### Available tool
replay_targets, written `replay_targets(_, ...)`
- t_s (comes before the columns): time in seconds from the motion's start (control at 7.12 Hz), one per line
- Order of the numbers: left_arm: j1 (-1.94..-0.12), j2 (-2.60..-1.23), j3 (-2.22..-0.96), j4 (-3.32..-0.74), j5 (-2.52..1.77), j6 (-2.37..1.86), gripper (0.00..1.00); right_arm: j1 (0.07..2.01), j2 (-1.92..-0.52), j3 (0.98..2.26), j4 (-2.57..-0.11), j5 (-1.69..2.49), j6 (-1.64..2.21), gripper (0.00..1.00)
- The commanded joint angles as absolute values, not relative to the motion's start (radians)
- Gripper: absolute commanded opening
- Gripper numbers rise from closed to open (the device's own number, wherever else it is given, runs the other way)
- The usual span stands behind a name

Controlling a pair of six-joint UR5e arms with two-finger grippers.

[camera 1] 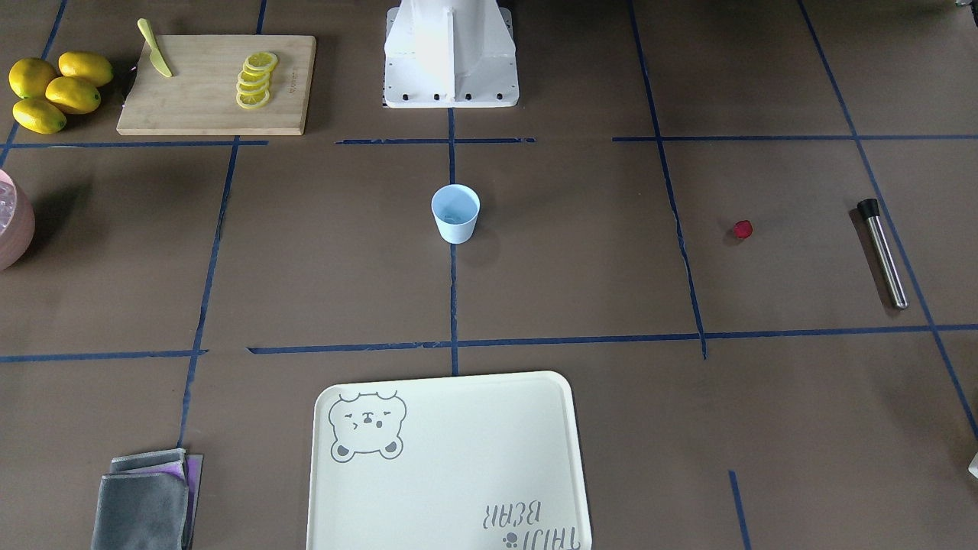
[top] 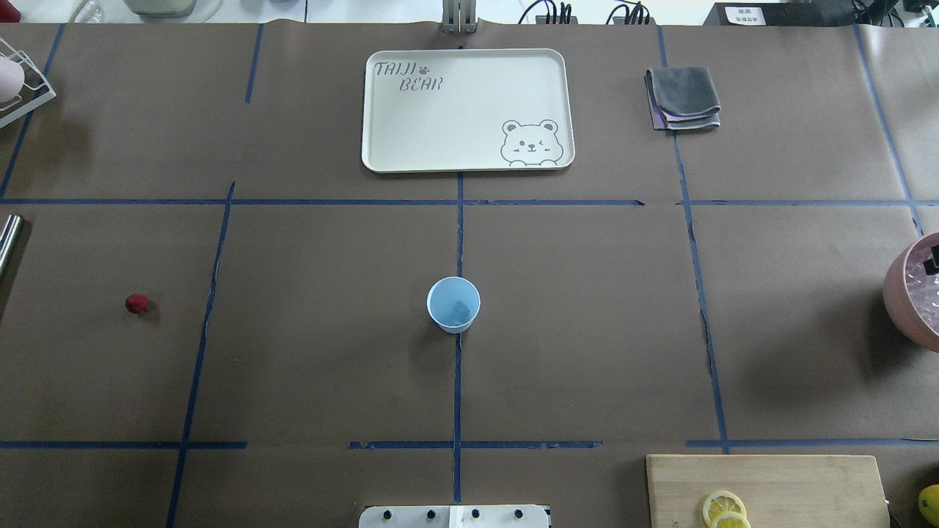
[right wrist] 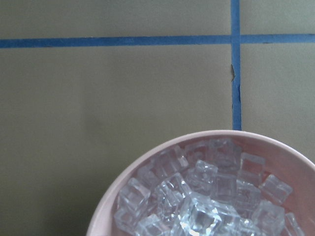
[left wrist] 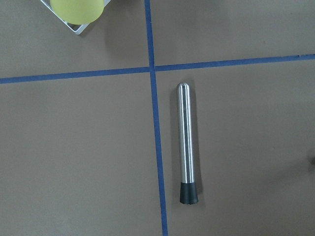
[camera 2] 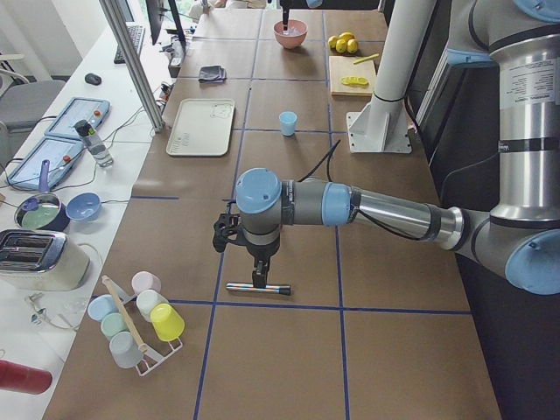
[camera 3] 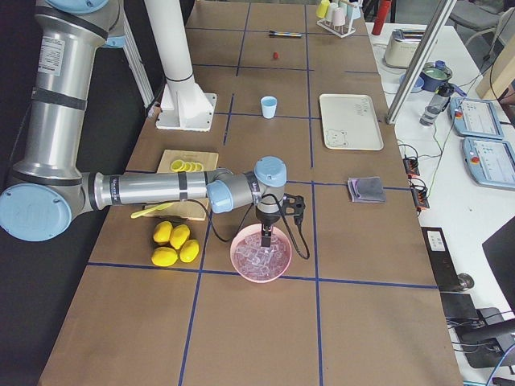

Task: Mash ice and strawberries in cup
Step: 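Move the right gripper back over the pink bowl of ice, then grasp another ice cube from the pink bowl with the right gripper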

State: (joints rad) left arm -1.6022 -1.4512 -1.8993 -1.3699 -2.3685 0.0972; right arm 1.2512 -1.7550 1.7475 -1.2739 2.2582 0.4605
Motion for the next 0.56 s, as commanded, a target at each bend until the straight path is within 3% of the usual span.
replay_targets(0.0,-1.601,-1.451,-1.901,-1.370,-2.368,0.097,1.00,1.252,-1.723,1.678,-1.269,2.258,0.413,1.00)
replay_targets(0.42,-1.603,-1.451,-1.902,-1.370,-2.368,0.097,1.00,1.252,-1.727,1.655,-1.269,2.261,0.408,0.99)
